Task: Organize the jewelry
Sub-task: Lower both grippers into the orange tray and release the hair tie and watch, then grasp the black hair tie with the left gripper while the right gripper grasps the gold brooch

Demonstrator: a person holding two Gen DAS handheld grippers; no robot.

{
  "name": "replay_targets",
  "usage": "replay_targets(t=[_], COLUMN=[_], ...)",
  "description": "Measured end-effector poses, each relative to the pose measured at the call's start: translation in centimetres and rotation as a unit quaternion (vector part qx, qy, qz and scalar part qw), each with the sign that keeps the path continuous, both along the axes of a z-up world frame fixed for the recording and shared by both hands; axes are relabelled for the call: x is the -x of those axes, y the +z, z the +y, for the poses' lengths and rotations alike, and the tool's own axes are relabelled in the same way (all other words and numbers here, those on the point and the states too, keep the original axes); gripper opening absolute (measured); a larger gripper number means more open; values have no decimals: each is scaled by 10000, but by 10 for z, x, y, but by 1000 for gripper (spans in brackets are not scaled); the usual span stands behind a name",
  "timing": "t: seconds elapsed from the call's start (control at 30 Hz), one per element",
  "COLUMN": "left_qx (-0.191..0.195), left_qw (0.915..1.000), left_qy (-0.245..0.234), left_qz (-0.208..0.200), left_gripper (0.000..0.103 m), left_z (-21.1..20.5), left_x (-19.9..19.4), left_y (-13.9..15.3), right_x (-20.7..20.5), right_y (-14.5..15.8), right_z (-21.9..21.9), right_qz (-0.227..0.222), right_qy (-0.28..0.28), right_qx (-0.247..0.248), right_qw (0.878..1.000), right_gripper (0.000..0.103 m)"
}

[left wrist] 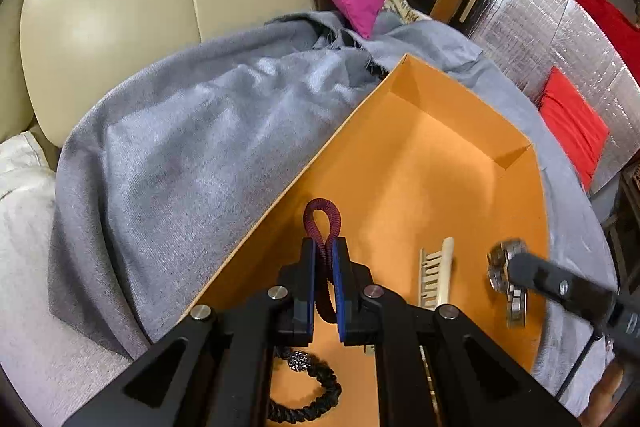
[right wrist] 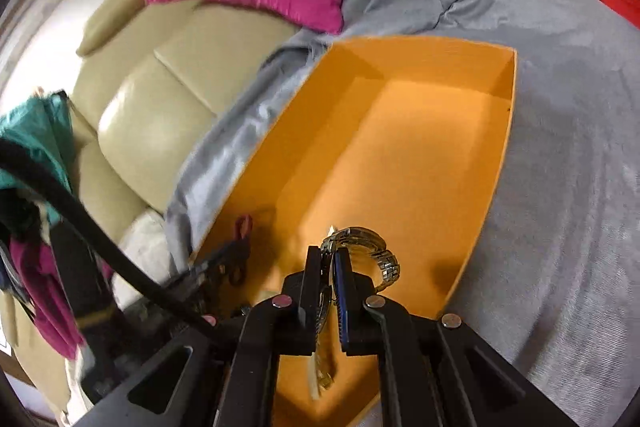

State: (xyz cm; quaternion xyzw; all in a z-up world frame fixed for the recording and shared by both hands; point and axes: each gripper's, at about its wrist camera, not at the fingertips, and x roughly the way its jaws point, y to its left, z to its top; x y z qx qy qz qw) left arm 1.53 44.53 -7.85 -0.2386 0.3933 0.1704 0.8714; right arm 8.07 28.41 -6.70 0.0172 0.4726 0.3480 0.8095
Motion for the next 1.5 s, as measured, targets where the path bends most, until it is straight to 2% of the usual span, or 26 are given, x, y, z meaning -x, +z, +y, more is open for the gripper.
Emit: replay_targets(t=[0.13, 0.3, 0.43, 0.57, 0.63, 0.67, 0.7, 0.77, 0.87, 0.9, 1.0, 1.03, 1.07, 1.13, 1.2, 1.37, 1.5], left_qx=[23, 117, 148, 128, 120, 85, -55, -328, -832, -1047, -1552, -1618, -1692, -1814, -1882, -1970, -2006], left_qw=[9998, 9989, 9983, 9974, 9976, 9979, 9982, 9979, 9950, 9925, 9835, 9817, 9793, 9754, 9738, 9692, 9574], left_qy=[-20, 30, 72, 133, 128, 137, 189, 288, 507, 628, 828, 839, 832, 691, 319, -791, -1705], left_qz=[188, 461, 554, 697, 668, 624, 562, 472, 211, 85, -434, -562, -739, -1047, -1239, -1247, -1189], left_gripper=[8, 8, 9, 16, 24, 32, 43, 52, 54, 57, 70, 71, 72, 73, 75, 75, 75], left_z=[1, 5, 7, 5, 2, 0, -4, -10, -23, -29, -56, -61, -72, -95, -124, -201, -266], left_x=[-2, -3, -4, -5, -3, -2, 0, 2, 8, 11, 20, 21, 22, 21, 13, -15, -34], left_y=[-6, -15, -15, -17, -13, -10, -3, 6, 28, 38, 65, 71, 79, 90, 96, 96, 88], right_x=[6, 5, 3, 2, 5, 7, 9, 14, 22, 25, 34, 35, 35, 39, 41, 47, 56], right_y=[-8, -20, -23, -21, -15, -12, -6, 1, 14, 18, 31, 36, 39, 49, 57, 67, 60], right_z=[2, 0, -5, -10, -16, -19, -25, -34, -53, -61, -90, -104, -115, -152, -187, -297, -398], right_qz=[-15, 205, 347, 452, 426, 373, 306, 248, 117, 68, -53, -79, -103, -218, -300, -406, -346], right_qy=[54, 64, -44, -116, -145, -169, -204, -258, -398, -453, -648, -739, -809, -1069, -1304, -2106, -2858], right_qx=[318, 579, 593, 591, 481, 415, 320, 214, 111, 79, -33, -100, -141, -233, -343, -602, -877], right_qw=[9995, 9981, 9976, 9972, 9978, 9983, 9988, 9991, 9991, 9989, 9979, 9972, 9966, 9938, 9904, 9749, 9536], right_gripper=[8, 8, 10, 10, 10, 10, 10, 10, 10, 10, 22, 28, 29, 29, 29, 29, 29])
